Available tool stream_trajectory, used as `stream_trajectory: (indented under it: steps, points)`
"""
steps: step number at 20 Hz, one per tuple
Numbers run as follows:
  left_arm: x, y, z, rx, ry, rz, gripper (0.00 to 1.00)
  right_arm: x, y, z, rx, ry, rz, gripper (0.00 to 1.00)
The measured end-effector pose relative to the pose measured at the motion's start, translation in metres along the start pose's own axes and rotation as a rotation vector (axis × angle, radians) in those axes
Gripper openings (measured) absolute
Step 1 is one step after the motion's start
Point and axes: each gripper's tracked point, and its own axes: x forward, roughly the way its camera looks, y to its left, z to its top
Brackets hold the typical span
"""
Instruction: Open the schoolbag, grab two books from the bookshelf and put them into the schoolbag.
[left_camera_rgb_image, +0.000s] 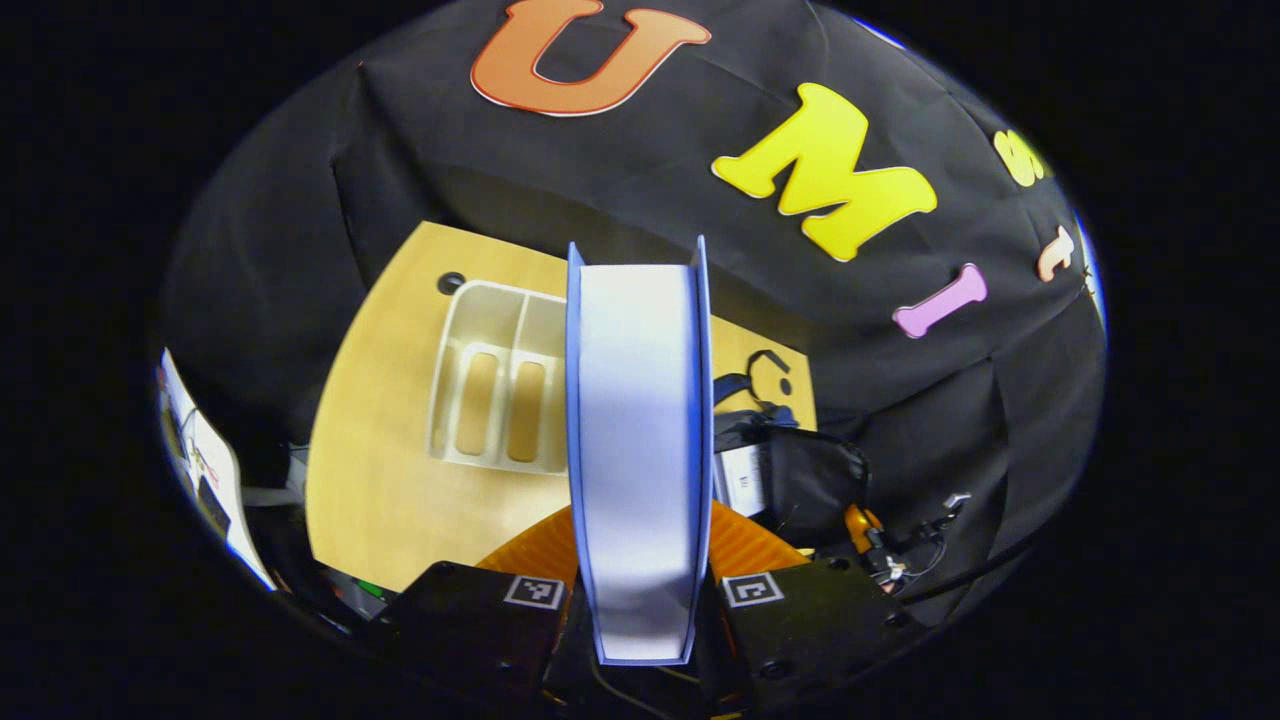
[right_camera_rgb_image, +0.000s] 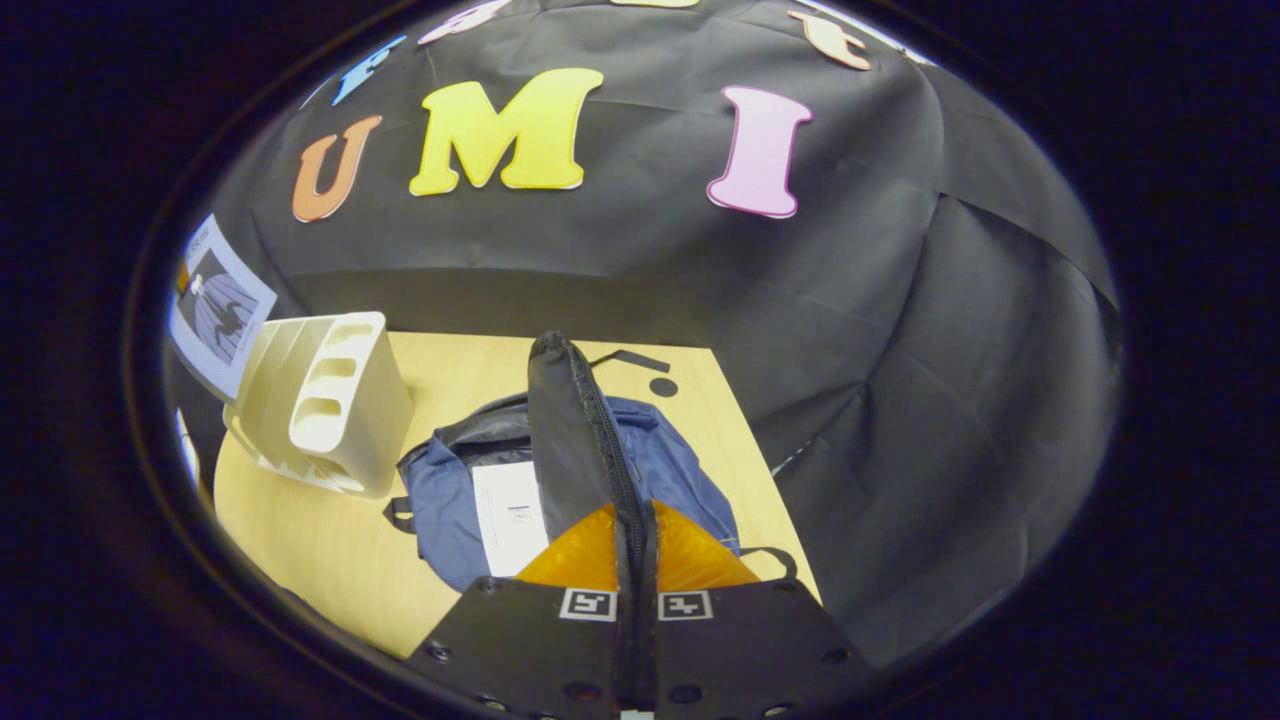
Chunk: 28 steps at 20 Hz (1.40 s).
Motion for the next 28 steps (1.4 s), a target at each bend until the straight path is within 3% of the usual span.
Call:
stream_trajectory:
  steps: [4, 8, 12, 20, 28]
  points:
    - [0.023, -0.042, -0.018, -0.065, 0.019, -0.186, 0.43, 0.001, -0.002, -0.004, -0.002, 0.008, -0.003, 0.00]
    - [0.064, -0.069, -0.056, -0.123, 0.098, -0.288, 0.42, 0.004, -0.001, -0.009, -0.028, 0.011, -0.010, 0.00]
    - [0.110, -0.099, -0.078, -0.178, 0.101, -0.407, 0.41, 0.006, -0.006, -0.009, -0.025, 0.018, -0.015, 0.00]
    - [0.212, -0.115, -0.113, -0.100, 0.056, -0.358, 0.43, 0.010, -0.017, -0.010, -0.002, 0.036, -0.020, 0.00]
    - [0.276, -0.134, -0.137, -0.134, 0.077, -0.365, 0.43, 0.009, -0.023, -0.008, -0.004, 0.045, -0.018, 0.00]
